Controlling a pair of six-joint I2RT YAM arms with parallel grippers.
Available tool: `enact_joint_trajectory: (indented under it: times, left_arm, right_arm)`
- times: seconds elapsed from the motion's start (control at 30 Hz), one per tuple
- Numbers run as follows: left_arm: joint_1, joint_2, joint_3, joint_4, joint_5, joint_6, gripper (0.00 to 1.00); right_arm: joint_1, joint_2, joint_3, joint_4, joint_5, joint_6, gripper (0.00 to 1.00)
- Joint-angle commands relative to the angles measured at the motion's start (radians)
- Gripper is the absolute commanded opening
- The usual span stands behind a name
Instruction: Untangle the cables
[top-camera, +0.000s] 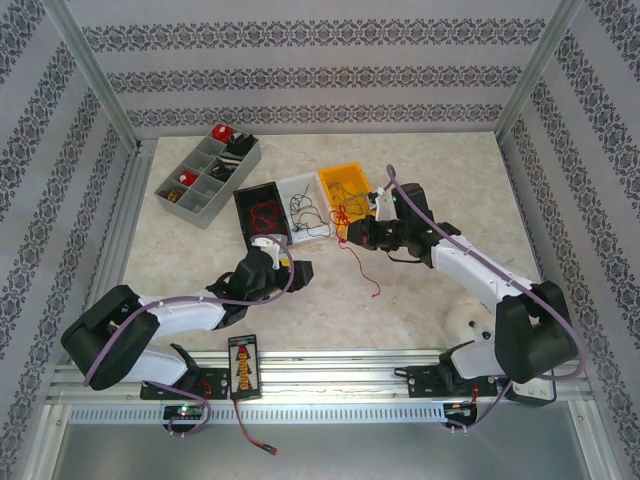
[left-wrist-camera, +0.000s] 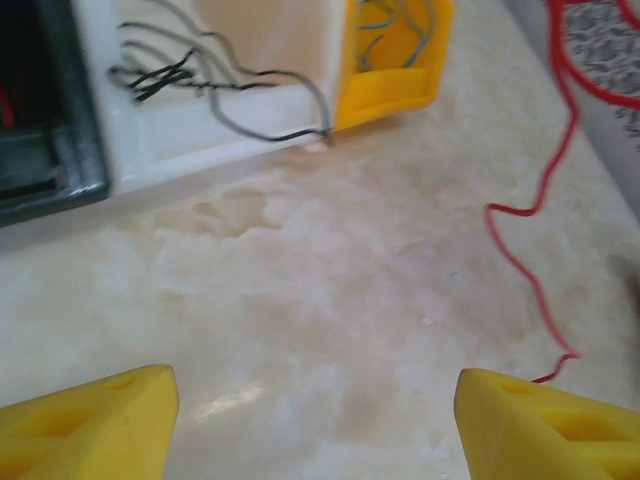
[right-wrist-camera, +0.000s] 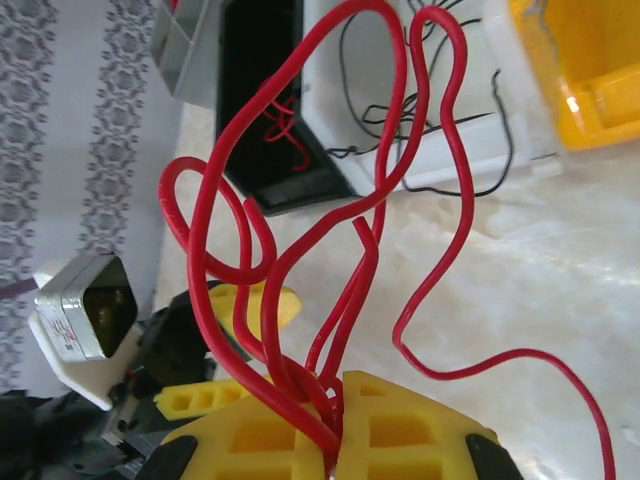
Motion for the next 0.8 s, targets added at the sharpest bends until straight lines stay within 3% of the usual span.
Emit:
enact_joint_trajectory:
  times: [0.0,0.5,0.77]
  left_arm:
    - [-0.021,0.015,0.007,0.157,0.071,0.061,0.74]
    - [-0.035,0.263,0.189,0.342,0.168,0.088,0.71]
    - [-0.034,0.335,0.258,0.333,0.083,0.145,0.55]
  right_arm:
    - [-0.001,-0.013,-0.013,0.066,-0.099,0.096,0.0]
    - [-0.001,-0.03,-0.031,0.205,-0.213,0.242,0.0]
    - [-0.002,-0.067,-0.052,0.23,-0.263,0.273,0.0]
